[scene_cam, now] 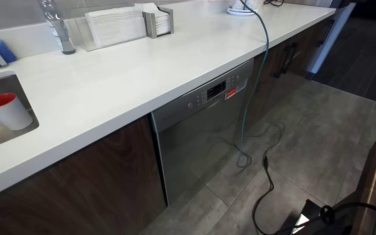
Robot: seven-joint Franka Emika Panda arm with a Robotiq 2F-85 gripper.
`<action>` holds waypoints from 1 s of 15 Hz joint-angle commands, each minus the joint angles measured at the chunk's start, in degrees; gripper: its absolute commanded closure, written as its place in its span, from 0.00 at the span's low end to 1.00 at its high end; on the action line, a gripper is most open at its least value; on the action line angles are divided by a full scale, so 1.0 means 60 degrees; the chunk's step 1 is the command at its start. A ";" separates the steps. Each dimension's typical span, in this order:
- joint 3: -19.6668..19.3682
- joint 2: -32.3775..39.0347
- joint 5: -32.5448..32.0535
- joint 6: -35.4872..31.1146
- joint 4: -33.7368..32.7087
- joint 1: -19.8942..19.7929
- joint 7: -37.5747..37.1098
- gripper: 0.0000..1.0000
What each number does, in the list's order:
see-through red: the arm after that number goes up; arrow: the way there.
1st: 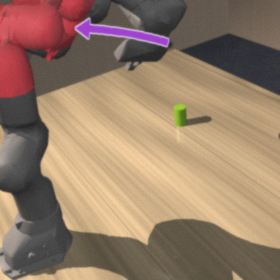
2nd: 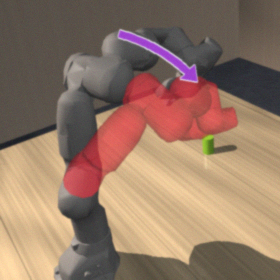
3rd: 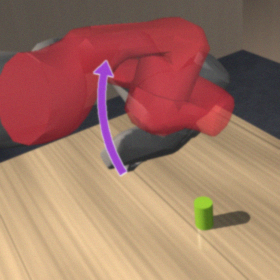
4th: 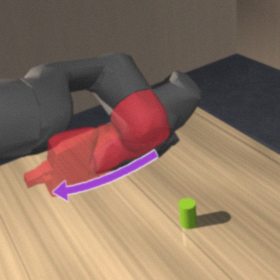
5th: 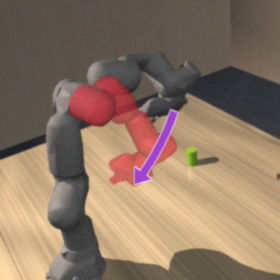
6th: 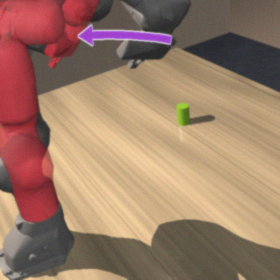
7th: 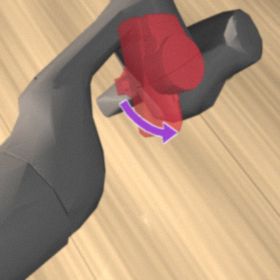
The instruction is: Press the button on the oven
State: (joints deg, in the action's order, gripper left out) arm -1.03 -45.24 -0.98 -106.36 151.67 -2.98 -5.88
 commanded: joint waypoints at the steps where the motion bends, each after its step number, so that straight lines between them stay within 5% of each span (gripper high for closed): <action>1: 0.0122 0.1320 0.0096 -0.0124 -0.0163 0.0522 0.0858 0.00; 8: 0.0415 0.5114 -0.0708 -0.2003 -0.0787 0.1199 0.2627 0.00; 15: 0.0784 0.7991 -0.3698 -0.2259 -0.2563 0.1124 0.3098 0.00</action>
State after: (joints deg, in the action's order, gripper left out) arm 3.08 -4.07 -16.13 -121.04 142.38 4.00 11.08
